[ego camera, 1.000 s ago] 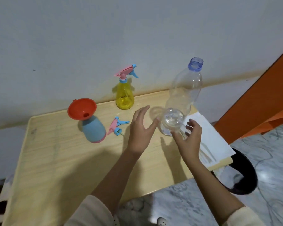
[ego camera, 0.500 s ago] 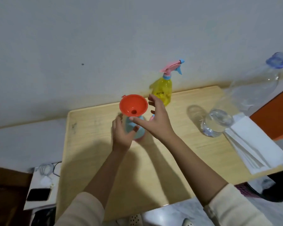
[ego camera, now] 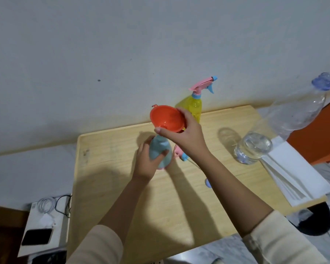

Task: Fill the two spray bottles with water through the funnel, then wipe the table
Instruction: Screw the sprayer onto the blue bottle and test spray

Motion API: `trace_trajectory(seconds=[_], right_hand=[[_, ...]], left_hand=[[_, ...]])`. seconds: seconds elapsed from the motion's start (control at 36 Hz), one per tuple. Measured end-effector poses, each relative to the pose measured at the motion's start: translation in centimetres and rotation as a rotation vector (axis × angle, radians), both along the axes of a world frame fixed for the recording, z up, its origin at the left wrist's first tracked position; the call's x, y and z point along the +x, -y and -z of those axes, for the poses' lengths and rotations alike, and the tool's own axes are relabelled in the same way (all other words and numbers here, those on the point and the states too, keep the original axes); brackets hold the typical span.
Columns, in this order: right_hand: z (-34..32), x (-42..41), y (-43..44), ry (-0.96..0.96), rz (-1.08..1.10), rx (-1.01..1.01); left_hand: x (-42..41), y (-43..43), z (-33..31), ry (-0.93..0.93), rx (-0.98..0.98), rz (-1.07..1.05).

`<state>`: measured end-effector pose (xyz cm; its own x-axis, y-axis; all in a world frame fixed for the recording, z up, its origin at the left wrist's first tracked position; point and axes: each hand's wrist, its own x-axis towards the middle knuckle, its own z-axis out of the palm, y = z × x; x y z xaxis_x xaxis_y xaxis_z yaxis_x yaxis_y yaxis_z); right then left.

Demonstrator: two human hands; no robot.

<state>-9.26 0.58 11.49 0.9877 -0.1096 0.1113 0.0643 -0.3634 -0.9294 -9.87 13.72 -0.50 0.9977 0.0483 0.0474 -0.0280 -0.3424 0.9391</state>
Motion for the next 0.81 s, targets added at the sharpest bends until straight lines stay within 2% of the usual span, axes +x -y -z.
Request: trace_trajectory(seconds=[0.11,0.22,0.47,0.58,0.81], right_hand=[[-0.5,-0.5,3.1,0.026,0.096,0.042],[1.8,-0.7,7.3,-0.076,0.214,0.000],[9.1,-0.6,14.1,-0.328,0.294,-0.286],[10.0,0.1,14.6,-0.332,0.299,-0.340],[9.4,0.5,14.6,-0.290,0.296,-0.320]], left_hand=[[-0.1,0.0,0.4,-0.002,0.020,-0.030],[-0.2,0.0,1.0,0.016,-0.020,-0.029],[0.0,0.4,1.5,0.028,-0.066,-0.061],[0.3,0.4,1.0,0.032,-0.058,-0.046],[0.5,0.8,0.1,0.024,-0.065,-0.012]])
